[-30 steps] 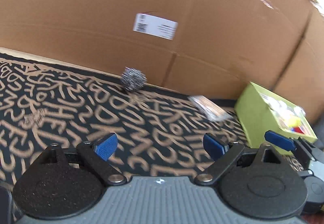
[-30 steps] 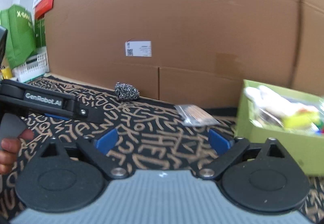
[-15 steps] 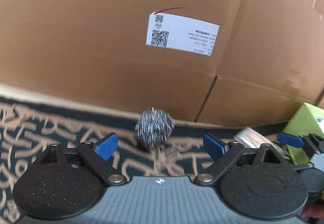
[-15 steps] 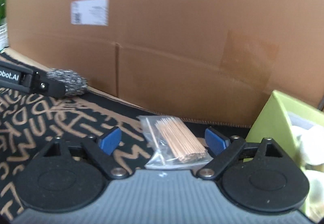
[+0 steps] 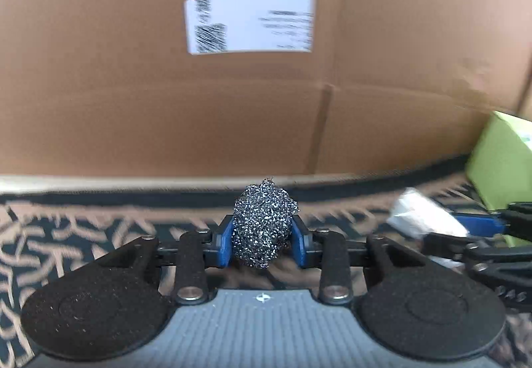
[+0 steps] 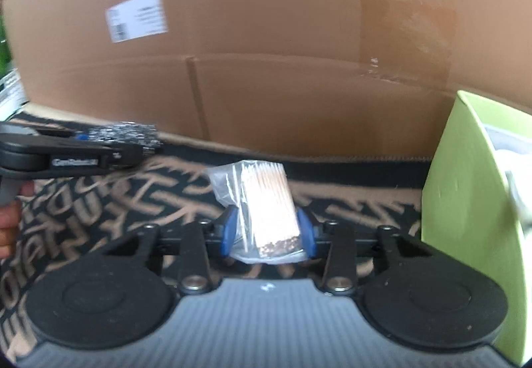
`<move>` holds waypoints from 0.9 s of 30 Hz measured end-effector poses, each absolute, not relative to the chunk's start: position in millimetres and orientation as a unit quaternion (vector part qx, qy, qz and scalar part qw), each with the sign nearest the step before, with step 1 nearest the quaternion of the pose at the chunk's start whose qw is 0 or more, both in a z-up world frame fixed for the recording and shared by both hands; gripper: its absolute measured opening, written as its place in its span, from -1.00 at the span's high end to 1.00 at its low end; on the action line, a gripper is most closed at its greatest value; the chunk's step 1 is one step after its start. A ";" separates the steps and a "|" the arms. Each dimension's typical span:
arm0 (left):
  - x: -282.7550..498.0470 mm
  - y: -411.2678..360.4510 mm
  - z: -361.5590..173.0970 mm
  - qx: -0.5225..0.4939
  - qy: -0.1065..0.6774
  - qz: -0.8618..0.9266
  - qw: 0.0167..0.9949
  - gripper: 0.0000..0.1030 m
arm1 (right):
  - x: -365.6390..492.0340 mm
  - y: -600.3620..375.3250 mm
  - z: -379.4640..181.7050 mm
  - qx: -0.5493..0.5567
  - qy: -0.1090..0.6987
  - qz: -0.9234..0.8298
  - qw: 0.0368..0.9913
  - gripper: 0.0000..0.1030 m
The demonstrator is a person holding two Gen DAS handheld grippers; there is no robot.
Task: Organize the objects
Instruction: 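Move both open tools toward the steel wool scrubber and bag of sticks, then grasp the steel wool scrubber with the left tool while the right grasps the bag of sticks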
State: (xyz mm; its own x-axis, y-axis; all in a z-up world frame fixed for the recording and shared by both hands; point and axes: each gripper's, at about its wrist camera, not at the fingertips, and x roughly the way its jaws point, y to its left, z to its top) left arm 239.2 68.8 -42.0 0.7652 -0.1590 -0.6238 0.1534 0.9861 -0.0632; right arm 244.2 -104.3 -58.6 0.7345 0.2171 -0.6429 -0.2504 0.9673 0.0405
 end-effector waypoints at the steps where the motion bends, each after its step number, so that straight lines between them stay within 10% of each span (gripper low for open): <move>1: 228.6 67.5 -40.3 -0.006 0.338 -0.095 0.936 0.29 | 232.4 -103.4 -58.5 -0.027 0.339 0.128 0.932 0.32; 11: 109.8 35.7 -40.4 -0.002 0.362 -0.185 0.914 0.16 | 92.3 -111.8 -45.0 -0.004 0.339 0.125 0.932 0.21; 20: 86.7 21.1 -50.8 0.002 0.362 -0.108 0.926 -0.38 | 48.3 -113.2 -39.8 -0.013 0.313 0.135 0.940 -0.43; 27: 92.8 20.5 -51.6 0.019 0.362 -0.086 0.928 -0.39 | 54.6 -117.9 -47.7 0.017 0.314 0.127 0.941 -0.43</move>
